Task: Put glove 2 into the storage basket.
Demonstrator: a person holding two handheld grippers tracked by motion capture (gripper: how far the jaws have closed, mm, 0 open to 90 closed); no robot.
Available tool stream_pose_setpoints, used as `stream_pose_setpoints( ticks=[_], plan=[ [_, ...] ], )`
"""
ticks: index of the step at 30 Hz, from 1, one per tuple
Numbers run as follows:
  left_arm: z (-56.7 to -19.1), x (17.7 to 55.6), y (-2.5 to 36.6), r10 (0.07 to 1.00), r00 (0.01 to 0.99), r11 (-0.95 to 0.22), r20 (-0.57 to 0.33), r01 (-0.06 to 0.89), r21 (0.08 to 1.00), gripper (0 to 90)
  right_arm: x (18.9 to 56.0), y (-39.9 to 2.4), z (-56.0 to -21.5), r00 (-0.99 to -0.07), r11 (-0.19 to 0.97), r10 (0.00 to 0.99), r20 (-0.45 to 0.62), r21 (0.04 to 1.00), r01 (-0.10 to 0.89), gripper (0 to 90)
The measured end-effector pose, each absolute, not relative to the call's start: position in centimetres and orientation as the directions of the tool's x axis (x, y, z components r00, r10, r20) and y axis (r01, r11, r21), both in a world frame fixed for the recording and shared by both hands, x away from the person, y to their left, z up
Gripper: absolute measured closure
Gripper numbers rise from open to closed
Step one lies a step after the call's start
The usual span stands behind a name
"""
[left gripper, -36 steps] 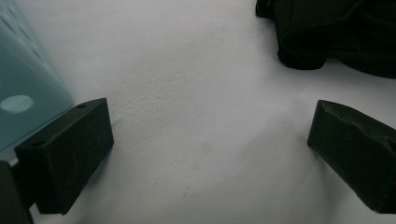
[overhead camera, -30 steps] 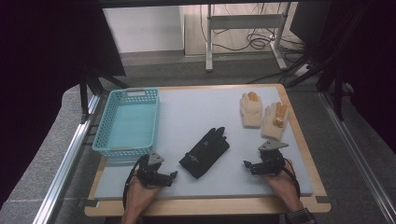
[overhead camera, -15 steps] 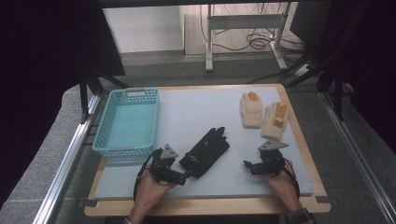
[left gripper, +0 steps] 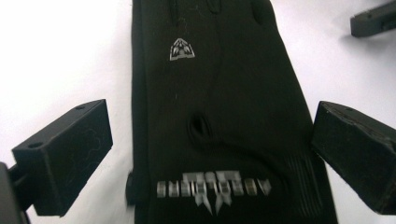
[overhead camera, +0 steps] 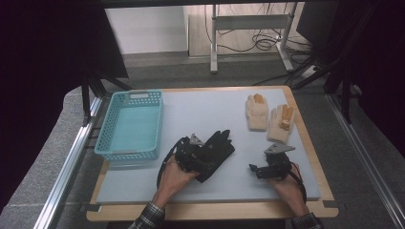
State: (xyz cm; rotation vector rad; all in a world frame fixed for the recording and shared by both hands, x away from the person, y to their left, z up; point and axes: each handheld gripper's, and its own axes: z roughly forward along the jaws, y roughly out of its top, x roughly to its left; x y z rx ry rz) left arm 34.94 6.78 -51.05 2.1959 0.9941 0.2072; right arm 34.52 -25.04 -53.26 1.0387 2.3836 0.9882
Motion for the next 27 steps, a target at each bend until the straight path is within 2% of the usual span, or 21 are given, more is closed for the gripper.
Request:
stream_pose_setpoints(
  ticks=[8,16,21,27],
  plan=[
    [-52.4,36.9,4.7,0.699,0.695,-0.490,-0.166,0.636,0.596,0.0,34.5,-25.0,-53.3,-0.666,0.483,0.745,-0.042,0.722,0.495,12.3],
    [-52.7,35.6,2.4,0.697,0.717,-0.608,0.016,0.578,0.545,0.0,34.5,-25.0,-53.3,-0.666,0.484,0.745,-0.042,0.721,0.496,12.4],
    [-52.9,37.1,3.5,0.737,0.673,-0.546,-0.062,0.647,0.532,0.0,34.5,-25.0,-53.3,-0.666,0.484,0.745,-0.042,0.722,0.495,12.4],
    [-52.5,36.8,3.4,0.753,0.656,-0.541,-0.046,0.658,0.524,9.6,34.5,-25.0,-53.3,-0.665,0.483,0.745,-0.042,0.722,0.496,12.4]
  ],
)
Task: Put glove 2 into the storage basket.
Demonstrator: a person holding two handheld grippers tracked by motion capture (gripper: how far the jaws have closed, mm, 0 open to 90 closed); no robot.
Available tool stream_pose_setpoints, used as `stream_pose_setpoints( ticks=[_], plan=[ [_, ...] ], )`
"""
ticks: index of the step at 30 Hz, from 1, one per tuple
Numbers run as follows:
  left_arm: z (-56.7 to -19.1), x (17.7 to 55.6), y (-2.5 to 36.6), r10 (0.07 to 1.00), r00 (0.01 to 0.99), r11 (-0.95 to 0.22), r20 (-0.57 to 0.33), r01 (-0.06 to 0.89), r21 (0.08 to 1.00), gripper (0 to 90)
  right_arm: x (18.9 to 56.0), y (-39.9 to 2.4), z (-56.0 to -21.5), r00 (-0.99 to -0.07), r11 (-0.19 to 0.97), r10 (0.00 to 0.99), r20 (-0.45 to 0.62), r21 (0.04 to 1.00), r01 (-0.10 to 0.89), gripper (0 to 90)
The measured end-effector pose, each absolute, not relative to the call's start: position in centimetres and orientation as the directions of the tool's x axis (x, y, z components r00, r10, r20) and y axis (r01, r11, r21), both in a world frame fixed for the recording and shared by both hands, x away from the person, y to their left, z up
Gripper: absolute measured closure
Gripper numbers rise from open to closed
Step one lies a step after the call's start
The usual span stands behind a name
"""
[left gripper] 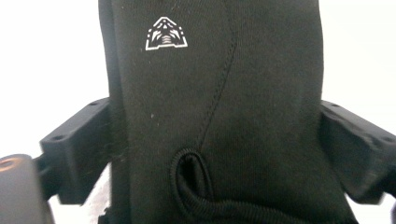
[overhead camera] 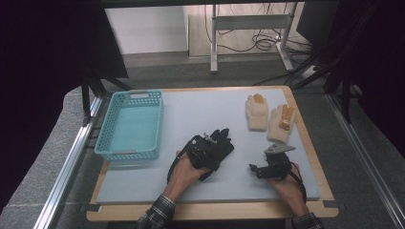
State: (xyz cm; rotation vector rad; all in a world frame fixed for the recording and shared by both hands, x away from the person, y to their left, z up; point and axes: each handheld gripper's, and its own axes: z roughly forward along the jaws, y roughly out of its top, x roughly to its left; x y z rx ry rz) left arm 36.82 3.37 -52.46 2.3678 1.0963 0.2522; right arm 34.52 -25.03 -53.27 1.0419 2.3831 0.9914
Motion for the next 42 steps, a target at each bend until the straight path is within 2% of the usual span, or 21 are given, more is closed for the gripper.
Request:
stream_pose_setpoints(
  ticks=[3,4,5,8,11,22,31,42],
  plan=[
    [-52.0,36.6,3.6,0.759,0.650,-0.536,-0.036,0.656,0.532,25.6,34.5,-25.0,-53.3,-0.665,0.483,0.745,-0.042,0.722,0.496,12.4],
    [-51.8,36.5,3.7,0.760,0.650,-0.540,-0.019,0.648,0.537,37.3,34.5,-25.0,-53.3,-0.665,0.483,0.745,-0.042,0.722,0.495,12.4],
    [-51.7,36.5,3.8,0.762,0.647,-0.537,-0.023,0.652,0.536,45.0,34.5,-25.0,-53.3,-0.665,0.484,0.745,-0.043,0.722,0.495,12.4],
    [-51.6,36.6,4.2,0.761,0.648,-0.538,-0.020,0.649,0.539,58.3,34.5,-25.0,-53.3,-0.666,0.484,0.745,-0.043,0.722,0.495,12.3],
    [-51.4,36.6,4.5,0.756,0.654,-0.536,-0.024,0.640,0.550,65.5,34.5,-25.0,-53.3,-0.666,0.484,0.745,-0.043,0.722,0.495,12.4],
    [-48.6,37.7,6.7,0.774,0.628,-0.471,-0.086,0.660,0.585,67.3,34.5,-25.0,-53.3,-0.665,0.483,0.745,-0.042,0.722,0.496,12.3],
    [-45.6,38.8,8.7,0.808,0.588,-0.454,-0.035,0.661,0.598,66.1,34.5,-25.1,-53.3,-0.667,0.486,0.744,-0.044,0.721,0.494,12.4],
    [-42.8,40.4,12.4,0.866,0.500,-0.384,-0.018,0.688,0.616,66.0,34.5,-25.1,-53.3,-0.667,0.485,0.744,-0.044,0.721,0.494,12.3]
  ],
)
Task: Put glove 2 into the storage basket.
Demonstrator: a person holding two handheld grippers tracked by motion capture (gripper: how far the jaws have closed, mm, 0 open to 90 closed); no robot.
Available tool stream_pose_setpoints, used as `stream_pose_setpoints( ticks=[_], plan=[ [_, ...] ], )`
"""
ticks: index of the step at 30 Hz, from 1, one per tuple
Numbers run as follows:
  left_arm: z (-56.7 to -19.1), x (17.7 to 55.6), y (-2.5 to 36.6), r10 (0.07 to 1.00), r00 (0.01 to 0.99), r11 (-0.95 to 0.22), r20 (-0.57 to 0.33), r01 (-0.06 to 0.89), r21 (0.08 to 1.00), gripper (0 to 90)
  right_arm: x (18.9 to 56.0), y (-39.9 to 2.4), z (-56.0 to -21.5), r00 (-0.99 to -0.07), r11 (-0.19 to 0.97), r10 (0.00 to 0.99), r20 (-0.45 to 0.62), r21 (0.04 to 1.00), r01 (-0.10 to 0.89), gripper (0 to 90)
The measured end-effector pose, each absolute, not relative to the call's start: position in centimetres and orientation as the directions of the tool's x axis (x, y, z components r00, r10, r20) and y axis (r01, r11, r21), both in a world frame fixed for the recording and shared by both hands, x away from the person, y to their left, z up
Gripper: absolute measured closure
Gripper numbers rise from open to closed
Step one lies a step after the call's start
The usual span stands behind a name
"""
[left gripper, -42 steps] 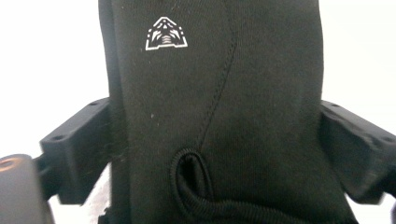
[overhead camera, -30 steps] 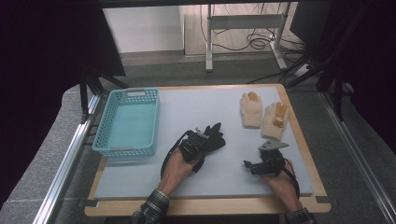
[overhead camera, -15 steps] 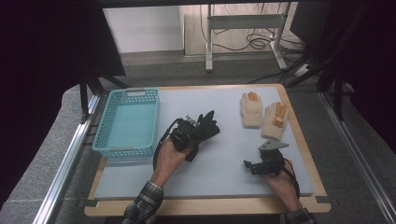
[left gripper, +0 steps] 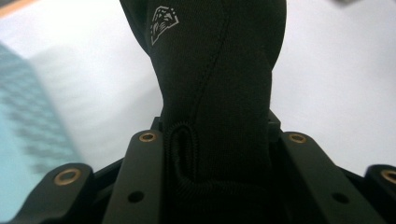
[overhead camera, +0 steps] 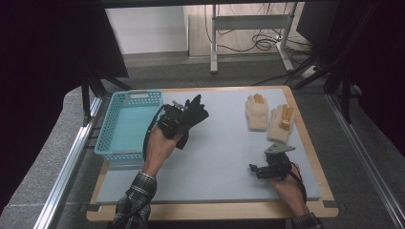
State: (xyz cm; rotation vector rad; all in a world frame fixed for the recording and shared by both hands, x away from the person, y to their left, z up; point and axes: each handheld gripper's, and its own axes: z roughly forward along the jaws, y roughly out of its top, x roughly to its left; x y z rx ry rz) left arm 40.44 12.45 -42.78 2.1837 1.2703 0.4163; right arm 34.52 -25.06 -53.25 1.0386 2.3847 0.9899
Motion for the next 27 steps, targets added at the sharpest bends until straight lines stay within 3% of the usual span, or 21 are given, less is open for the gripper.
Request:
stream_pose_setpoints(
  ticks=[15,27],
  plan=[
    [-41.2,41.4,20.6,0.948,0.320,-0.252,-0.001,0.748,0.613,65.8,34.5,-25.1,-53.3,-0.667,0.485,0.744,-0.044,0.721,0.494,12.3],
    [-43.3,42.0,27.1,0.987,0.159,-0.133,0.002,0.820,0.557,65.5,34.5,-25.1,-53.3,-0.666,0.484,0.745,-0.043,0.722,0.495,12.4]
  ],
)
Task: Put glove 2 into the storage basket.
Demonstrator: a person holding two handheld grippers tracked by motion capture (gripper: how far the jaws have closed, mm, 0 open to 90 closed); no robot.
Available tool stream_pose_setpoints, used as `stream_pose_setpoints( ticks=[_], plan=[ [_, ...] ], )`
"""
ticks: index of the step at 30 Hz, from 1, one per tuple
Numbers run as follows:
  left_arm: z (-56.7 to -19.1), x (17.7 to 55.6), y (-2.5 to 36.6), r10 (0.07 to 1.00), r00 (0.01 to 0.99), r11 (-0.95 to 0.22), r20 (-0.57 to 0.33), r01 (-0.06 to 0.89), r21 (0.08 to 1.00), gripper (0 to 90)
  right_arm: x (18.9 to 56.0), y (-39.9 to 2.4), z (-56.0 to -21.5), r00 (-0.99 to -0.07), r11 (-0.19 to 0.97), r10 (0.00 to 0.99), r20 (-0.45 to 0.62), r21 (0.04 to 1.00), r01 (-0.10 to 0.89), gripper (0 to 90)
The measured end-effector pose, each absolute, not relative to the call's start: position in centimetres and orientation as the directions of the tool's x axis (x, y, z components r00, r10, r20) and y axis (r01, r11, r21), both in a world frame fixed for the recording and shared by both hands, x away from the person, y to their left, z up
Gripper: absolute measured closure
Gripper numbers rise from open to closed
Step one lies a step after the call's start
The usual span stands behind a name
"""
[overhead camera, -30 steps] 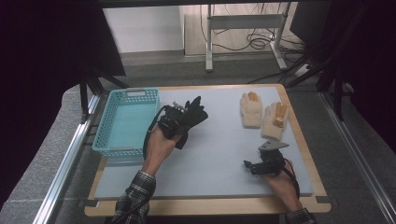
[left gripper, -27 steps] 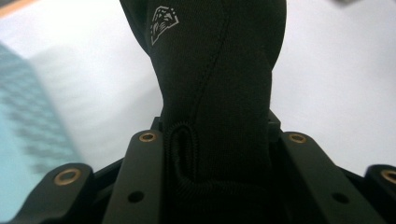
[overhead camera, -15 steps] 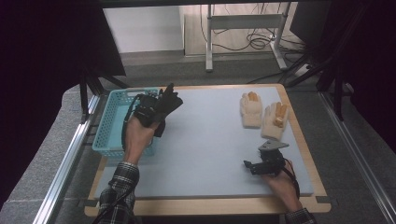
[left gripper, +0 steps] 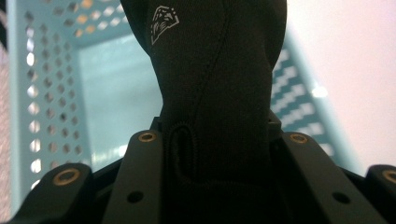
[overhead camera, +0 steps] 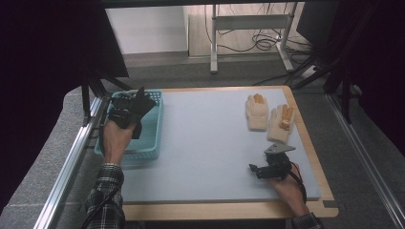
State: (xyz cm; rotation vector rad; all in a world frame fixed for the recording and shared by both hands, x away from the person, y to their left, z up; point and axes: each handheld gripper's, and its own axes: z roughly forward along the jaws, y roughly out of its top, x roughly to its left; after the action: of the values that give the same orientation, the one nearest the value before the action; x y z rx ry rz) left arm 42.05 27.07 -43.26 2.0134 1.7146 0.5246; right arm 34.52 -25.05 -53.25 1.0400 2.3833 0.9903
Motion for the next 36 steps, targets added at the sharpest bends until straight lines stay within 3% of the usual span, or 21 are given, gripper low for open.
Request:
stream_pose_setpoints(
  ticks=[9,21,24,27,36],
  plan=[
    [-46.8,43.7,29.7,0.996,0.084,-0.080,0.012,0.889,0.450,64.7,34.5,-25.1,-53.3,-0.667,0.487,0.743,-0.045,0.721,0.493,12.3],
    [-49.8,45.2,31.9,0.994,0.016,-0.050,0.108,0.944,0.325,60.8,34.5,-25.1,-53.3,-0.668,0.487,0.743,-0.046,0.722,0.492,12.4],
    [-49.9,45.3,32.2,0.994,0.017,-0.051,0.108,0.944,0.326,54.9,34.5,-25.1,-53.3,-0.668,0.487,0.743,-0.046,0.722,0.492,12.3],
    [-50.0,45.3,32.0,0.990,0.034,-0.076,0.140,0.946,0.314,38.3,34.5,-25.1,-53.3,-0.668,0.487,0.743,-0.046,0.722,0.492,12.3],
    [-49.2,45.0,31.8,0.993,0.094,-0.110,0.066,0.948,0.297,11.1,34.5,-25.1,-53.3,-0.668,0.487,0.743,-0.046,0.722,0.492,12.4]
  ],
)
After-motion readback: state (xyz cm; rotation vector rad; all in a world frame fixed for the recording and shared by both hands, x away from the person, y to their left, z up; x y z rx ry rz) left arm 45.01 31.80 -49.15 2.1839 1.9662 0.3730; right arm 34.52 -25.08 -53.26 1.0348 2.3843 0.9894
